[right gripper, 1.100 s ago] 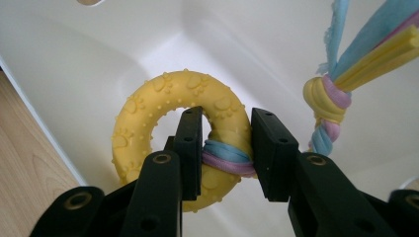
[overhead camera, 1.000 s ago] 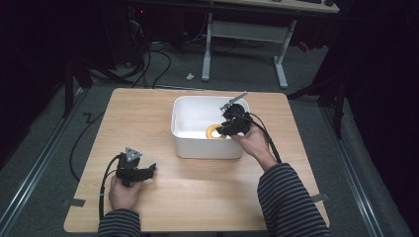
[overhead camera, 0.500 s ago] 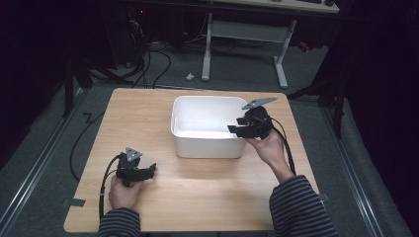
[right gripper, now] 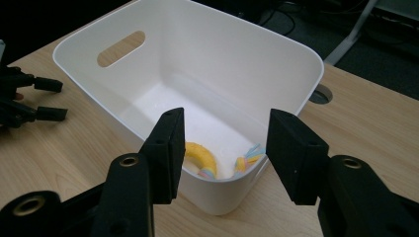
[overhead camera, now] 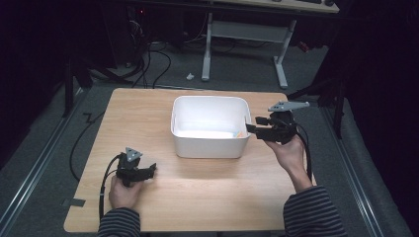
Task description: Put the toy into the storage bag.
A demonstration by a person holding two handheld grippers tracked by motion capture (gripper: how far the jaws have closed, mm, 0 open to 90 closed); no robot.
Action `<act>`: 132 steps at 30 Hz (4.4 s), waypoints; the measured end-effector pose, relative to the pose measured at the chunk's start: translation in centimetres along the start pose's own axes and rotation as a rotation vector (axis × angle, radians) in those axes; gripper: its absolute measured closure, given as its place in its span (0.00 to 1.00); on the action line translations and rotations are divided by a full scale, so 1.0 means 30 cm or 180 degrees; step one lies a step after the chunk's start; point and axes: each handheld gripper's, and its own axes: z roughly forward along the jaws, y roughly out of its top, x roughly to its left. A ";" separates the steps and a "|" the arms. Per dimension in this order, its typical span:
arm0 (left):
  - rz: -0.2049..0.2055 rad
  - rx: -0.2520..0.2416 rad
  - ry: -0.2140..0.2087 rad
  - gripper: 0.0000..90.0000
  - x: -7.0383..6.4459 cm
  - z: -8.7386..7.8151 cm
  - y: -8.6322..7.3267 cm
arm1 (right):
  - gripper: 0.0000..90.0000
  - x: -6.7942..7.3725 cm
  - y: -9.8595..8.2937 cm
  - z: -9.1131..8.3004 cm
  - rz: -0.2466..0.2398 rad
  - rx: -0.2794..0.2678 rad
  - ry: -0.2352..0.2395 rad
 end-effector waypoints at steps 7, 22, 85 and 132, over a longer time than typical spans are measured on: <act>0.0011 0.0002 -0.0007 0.23 0.000 -0.001 0.000 | 0.50 -0.014 -0.047 -0.075 -0.0004 -0.0120 -0.0154; 0.0010 0.0003 -0.0008 0.23 0.000 -0.001 0.000 | 0.52 -0.010 -0.103 -0.170 0.0034 -0.0188 -0.0276; 0.0022 -0.0007 -0.0021 0.24 -0.004 -0.003 -0.003 | 0.50 -0.072 -0.472 -0.159 0.0643 -0.0155 -0.0310; 0.0029 -0.0010 -0.0040 0.24 -0.002 0.000 -0.001 | 0.51 -0.121 -0.559 0.153 0.0646 0.0466 -0.0586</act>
